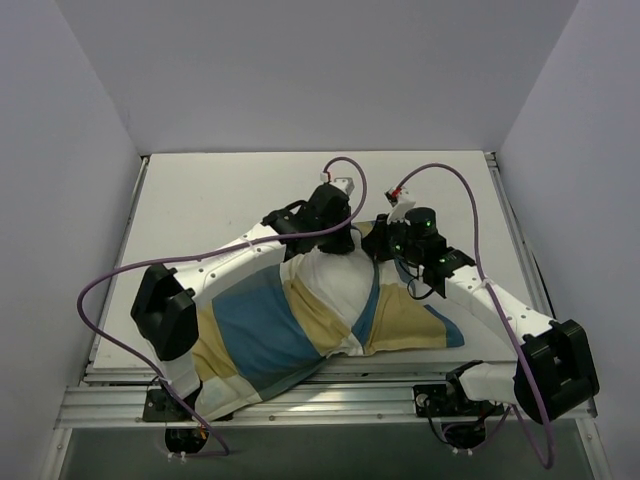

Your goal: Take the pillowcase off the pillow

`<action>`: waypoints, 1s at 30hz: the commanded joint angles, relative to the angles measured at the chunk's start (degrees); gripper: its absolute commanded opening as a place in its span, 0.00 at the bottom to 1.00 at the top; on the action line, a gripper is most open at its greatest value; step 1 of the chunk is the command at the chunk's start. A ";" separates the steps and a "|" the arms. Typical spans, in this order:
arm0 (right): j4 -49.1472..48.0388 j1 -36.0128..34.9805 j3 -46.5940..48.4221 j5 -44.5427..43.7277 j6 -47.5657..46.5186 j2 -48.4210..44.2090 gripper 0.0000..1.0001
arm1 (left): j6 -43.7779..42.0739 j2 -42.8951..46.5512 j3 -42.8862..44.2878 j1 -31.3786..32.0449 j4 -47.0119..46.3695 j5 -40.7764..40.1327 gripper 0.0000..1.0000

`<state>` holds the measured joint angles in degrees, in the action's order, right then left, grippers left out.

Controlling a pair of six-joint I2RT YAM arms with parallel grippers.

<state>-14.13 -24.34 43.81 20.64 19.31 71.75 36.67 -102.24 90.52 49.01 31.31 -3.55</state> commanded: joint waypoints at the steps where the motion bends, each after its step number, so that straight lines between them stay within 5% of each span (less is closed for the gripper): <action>1: -0.11 -1.94 2.42 0.20 -0.77 -1.52 0.00 | -1.32 1.77 -3.59 -0.41 -5.01 2.32 0.02; 6: 3.75 -1.24 4.61 -9.90 0.64 0.23 0.00 | -5.46 11.76 -12.72 -0.06 -10.82 5.38 0.02; 18: 7.97 7.90 7.60 -13.96 6.27 4.72 0.00 | -14.43 33.39 -32.76 2.23 -15.66 10.05 0.02; 22: 10.61 8.69 7.34 -15.46 5.65 6.21 0.00 | -16.26 39.21 -35.32 1.70 -17.94 7.94 0.02; 30: 11.67 10.62 7.68 -16.15 6.88 7.62 0.00 | -17.24 39.84 -35.50 2.40 -18.83 21.90 0.02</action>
<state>-5.61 -20.84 50.74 25.52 29.85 75.79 19.79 -68.25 54.52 49.80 6.57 2.98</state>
